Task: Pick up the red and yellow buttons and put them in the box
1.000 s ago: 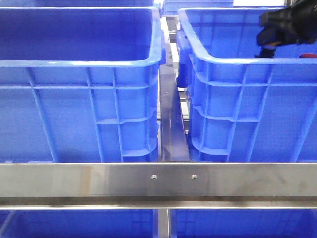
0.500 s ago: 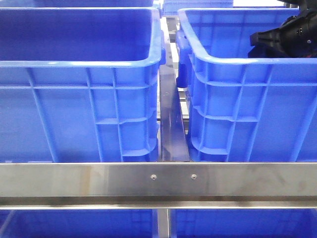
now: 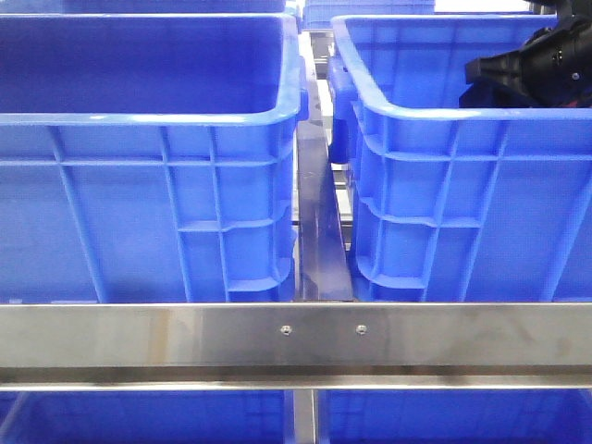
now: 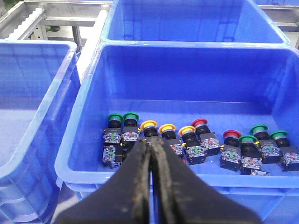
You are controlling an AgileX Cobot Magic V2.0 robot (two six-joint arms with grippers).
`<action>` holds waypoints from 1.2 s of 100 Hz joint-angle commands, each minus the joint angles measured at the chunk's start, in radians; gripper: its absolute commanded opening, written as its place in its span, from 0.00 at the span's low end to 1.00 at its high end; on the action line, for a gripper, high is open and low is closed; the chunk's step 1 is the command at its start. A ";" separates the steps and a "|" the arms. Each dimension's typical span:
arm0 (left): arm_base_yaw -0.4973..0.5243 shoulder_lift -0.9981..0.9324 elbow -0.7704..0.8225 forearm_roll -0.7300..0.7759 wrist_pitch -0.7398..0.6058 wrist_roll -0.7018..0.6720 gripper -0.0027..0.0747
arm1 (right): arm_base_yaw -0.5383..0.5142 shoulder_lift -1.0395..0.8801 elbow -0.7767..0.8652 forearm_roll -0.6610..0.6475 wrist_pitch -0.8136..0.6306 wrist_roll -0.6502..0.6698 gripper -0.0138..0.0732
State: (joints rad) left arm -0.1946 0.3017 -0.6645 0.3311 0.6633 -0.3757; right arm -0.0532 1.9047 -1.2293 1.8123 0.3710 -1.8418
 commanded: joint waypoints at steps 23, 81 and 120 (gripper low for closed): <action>0.003 0.012 -0.026 0.013 -0.067 -0.007 0.01 | -0.002 -0.157 -0.023 0.105 0.049 -0.008 0.59; 0.003 0.012 -0.026 0.013 -0.067 -0.007 0.01 | -0.002 -0.742 0.355 0.078 -0.118 -0.008 0.58; 0.003 0.012 -0.026 0.013 -0.067 -0.007 0.01 | -0.002 -1.187 0.630 0.078 -0.143 -0.007 0.58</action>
State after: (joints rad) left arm -0.1946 0.3017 -0.6645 0.3311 0.6633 -0.3757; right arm -0.0532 0.7886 -0.6146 1.8123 0.2093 -1.8425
